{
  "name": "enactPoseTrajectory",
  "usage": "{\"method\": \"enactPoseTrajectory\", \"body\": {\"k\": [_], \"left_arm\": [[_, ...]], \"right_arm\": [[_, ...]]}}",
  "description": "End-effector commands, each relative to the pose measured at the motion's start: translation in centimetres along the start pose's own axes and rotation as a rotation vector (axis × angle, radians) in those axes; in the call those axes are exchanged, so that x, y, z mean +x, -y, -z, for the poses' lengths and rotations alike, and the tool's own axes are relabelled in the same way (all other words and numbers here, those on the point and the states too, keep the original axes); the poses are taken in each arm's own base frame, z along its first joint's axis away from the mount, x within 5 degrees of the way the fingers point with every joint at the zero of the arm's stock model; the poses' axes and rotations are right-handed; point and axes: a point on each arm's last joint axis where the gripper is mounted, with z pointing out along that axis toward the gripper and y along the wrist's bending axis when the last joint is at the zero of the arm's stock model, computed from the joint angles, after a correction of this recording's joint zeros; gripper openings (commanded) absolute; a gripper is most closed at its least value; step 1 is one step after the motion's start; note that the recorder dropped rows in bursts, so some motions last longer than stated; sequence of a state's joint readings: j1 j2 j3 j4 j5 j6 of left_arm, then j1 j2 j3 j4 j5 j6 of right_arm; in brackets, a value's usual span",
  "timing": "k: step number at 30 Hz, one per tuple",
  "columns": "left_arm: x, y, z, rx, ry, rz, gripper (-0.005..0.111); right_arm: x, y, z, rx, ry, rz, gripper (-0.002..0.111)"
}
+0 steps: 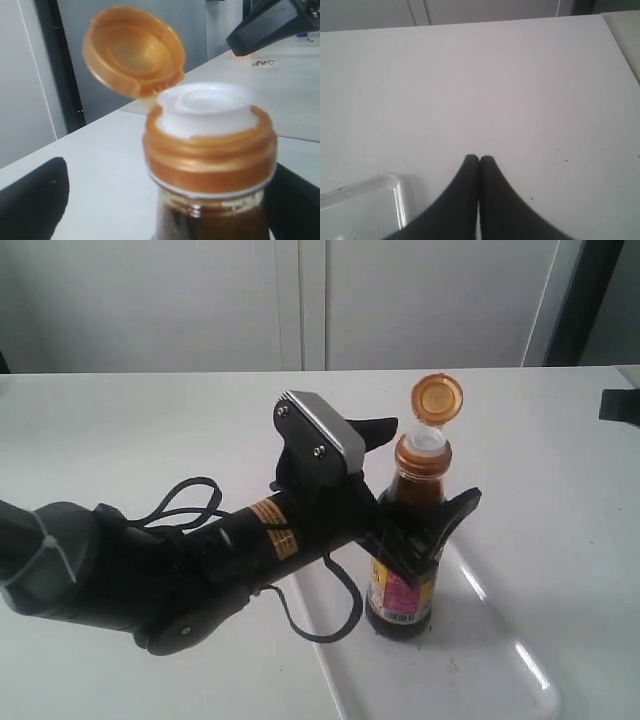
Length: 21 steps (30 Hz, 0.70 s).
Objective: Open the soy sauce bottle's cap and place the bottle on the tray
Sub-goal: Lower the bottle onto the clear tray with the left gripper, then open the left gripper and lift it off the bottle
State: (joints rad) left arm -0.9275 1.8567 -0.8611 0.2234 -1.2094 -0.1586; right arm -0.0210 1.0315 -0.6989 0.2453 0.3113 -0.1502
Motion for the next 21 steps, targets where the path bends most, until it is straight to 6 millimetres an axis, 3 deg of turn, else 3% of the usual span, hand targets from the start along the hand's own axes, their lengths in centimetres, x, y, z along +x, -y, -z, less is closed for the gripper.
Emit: {"method": "enactPoseTrajectory", "body": {"k": [1, 8, 21], "left_arm": [[-0.8, -0.5, -0.1, -0.055, 0.032, 0.03, 0.105], [-2.5, -0.6, -1.5, -0.033, 0.088, 0.063, 0.105], [-4.0, -0.7, -1.5, -0.035, 0.129, 0.056, 0.105]], "right_arm": [[0.0, 0.2, 0.0, 0.007, 0.01, 0.002, 0.0], [0.0, 0.2, 0.0, 0.006, 0.008, 0.0, 0.0], [0.0, 0.1, 0.0, 0.004, 0.004, -0.005, 0.0]]}}
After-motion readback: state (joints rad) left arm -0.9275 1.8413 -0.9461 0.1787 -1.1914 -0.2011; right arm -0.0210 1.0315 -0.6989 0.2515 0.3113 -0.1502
